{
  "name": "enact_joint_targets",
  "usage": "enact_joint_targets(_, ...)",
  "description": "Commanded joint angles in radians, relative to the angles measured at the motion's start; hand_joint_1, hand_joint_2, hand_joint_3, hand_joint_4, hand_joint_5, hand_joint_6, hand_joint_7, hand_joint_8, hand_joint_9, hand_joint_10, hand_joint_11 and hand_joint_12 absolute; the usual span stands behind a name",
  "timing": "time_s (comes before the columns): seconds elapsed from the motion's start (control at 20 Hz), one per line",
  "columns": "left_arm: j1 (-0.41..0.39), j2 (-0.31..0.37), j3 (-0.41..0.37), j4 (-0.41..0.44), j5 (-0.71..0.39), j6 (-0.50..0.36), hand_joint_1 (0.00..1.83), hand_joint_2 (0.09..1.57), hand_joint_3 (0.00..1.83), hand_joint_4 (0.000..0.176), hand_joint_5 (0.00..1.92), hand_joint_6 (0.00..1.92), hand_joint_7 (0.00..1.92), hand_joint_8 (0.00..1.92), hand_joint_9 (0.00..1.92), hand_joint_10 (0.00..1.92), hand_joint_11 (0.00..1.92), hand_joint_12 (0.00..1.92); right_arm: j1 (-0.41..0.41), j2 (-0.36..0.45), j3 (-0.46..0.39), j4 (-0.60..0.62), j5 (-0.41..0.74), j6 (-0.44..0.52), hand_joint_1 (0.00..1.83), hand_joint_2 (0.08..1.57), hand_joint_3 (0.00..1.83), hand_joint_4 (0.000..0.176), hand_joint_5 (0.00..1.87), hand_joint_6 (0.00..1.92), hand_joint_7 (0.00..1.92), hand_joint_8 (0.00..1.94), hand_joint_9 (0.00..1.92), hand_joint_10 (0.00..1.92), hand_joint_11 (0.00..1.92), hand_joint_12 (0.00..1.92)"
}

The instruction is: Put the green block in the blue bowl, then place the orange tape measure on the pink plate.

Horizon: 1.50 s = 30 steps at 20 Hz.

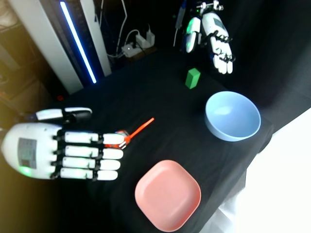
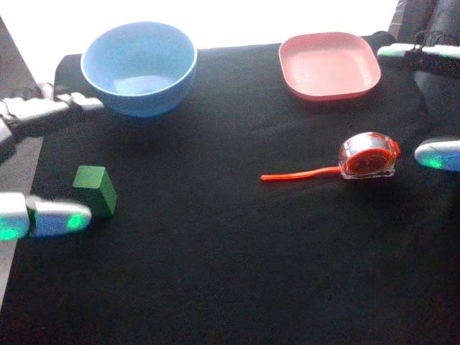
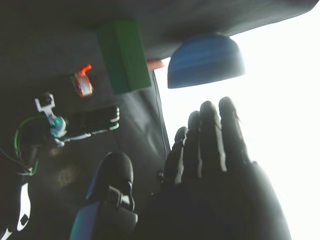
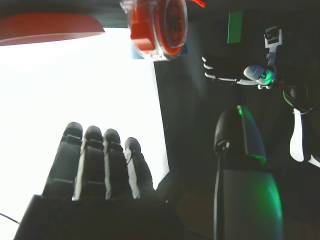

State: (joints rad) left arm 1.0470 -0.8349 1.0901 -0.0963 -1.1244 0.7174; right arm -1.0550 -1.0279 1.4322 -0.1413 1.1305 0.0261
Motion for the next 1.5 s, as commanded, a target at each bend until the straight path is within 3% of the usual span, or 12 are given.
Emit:
enact_joint_targets(0.0,-0.019,0.000,0.007,-0.005,-0.072,-0.005,0.81,0.94,0.00,0.061,0.27,0.01,0.21,0.01,0.19,0.01,0.00,0.60,0.009,0.001,0.003,0.046,0.111,0.014,0.80,1.00,0.01,0.109,0.28,0.00,0.23,0.01,0.20,0.02,0.00,0.56)
enact_joint_targets(0.25,-0.122,0.004,0.038,0.122,0.110,-0.021,0.85,0.89,0.00,0.058,0.37,0.00,0.47,0.01,0.42,0.03,0.00,0.96,0.009,0.000,0.003,0.046,0.109,0.017,0.74,1.00,0.00,0.120,0.27,0.00,0.24,0.00,0.22,0.00,0.00,0.64)
enact_joint_targets(0.35,-0.170,0.000,0.047,0.173,0.169,-0.021,0.87,0.88,0.00,0.048,0.44,0.00,0.63,0.02,0.59,0.06,0.02,1.27,0.009,0.000,0.003,0.046,0.109,0.024,0.75,1.01,0.00,0.064,0.28,0.00,0.24,0.00,0.25,0.00,0.01,0.69)
enact_joint_targets(0.5,-0.230,-0.007,0.061,0.223,0.229,-0.021,0.87,0.90,0.00,0.029,0.52,0.00,0.75,0.01,0.70,0.11,0.12,1.38,0.009,0.000,0.002,0.046,0.109,0.030,0.75,1.01,0.00,0.049,0.28,0.00,0.23,0.00,0.27,0.01,0.10,0.75)
enact_joint_targets(0.6,-0.270,-0.008,0.069,0.263,0.277,-0.020,0.82,0.93,0.00,0.000,0.57,0.00,0.79,0.01,0.74,0.09,0.15,1.22,0.009,0.000,0.003,0.046,0.109,0.032,0.78,1.00,0.00,0.054,0.30,0.00,0.25,0.00,0.29,0.01,0.09,0.75)
enact_joint_targets(0.8,-0.323,-0.019,0.085,0.304,0.336,-0.020,0.91,0.98,0.00,0.000,0.62,0.00,0.82,0.00,0.79,0.06,0.14,1.15,0.009,0.000,0.001,0.046,0.109,0.038,0.74,1.00,0.00,0.071,0.30,0.00,0.27,0.01,0.29,0.01,0.07,0.74)
enact_joint_targets(0.9,-0.337,-0.024,0.093,0.314,0.359,-0.019,0.92,0.99,0.00,0.000,0.63,0.00,0.82,0.00,0.78,0.05,0.14,1.13,0.009,0.000,0.001,0.046,0.109,0.041,0.73,0.98,0.00,0.100,0.30,0.00,0.27,0.00,0.28,0.00,0.00,0.79)
enact_joint_targets(1.2,-0.384,-0.030,0.101,0.365,0.427,-0.017,1.16,1.00,0.00,0.000,0.80,0.00,1.03,0.02,0.96,0.14,0.36,1.41,0.009,0.000,-0.001,0.046,0.109,0.046,0.69,0.99,0.00,0.077,0.33,0.00,0.28,0.00,0.29,0.00,0.00,0.80)
enact_joint_targets(1.25,-0.388,-0.030,0.101,0.370,0.433,-0.017,1.32,1.04,0.00,0.000,0.86,0.00,1.08,0.65,0.93,0.49,0.46,1.49,0.009,0.000,-0.001,0.046,0.109,0.046,0.68,0.98,0.00,0.080,0.33,0.00,0.28,0.00,0.28,0.00,0.00,0.76)
enact_joint_targets(1.3,-0.390,-0.031,0.101,0.373,0.436,-0.017,1.35,1.06,0.00,0.000,0.91,0.00,1.06,0.86,0.87,0.81,0.51,1.53,0.009,0.000,-0.001,0.046,0.109,0.047,0.68,0.98,0.00,0.084,0.33,0.00,0.28,0.00,0.28,0.00,0.00,0.75)
enact_joint_targets(1.35,-0.392,-0.031,0.101,0.374,0.439,-0.017,1.27,1.09,0.01,0.000,0.95,0.77,1.00,0.98,0.89,1.00,0.59,1.53,0.009,0.001,-0.001,0.046,0.109,0.048,0.68,0.99,0.00,0.073,0.33,0.00,0.28,0.00,0.28,0.00,0.00,0.74)
enact_joint_targets(1.45,-0.395,-0.032,0.101,0.374,0.443,-0.016,1.26,1.08,0.00,0.000,1.04,0.69,1.07,1.02,0.99,1.00,0.77,1.43,0.009,0.001,-0.002,0.046,0.109,0.049,0.67,1.00,0.01,0.080,0.32,0.00,0.27,0.00,0.28,0.00,0.00,0.70)
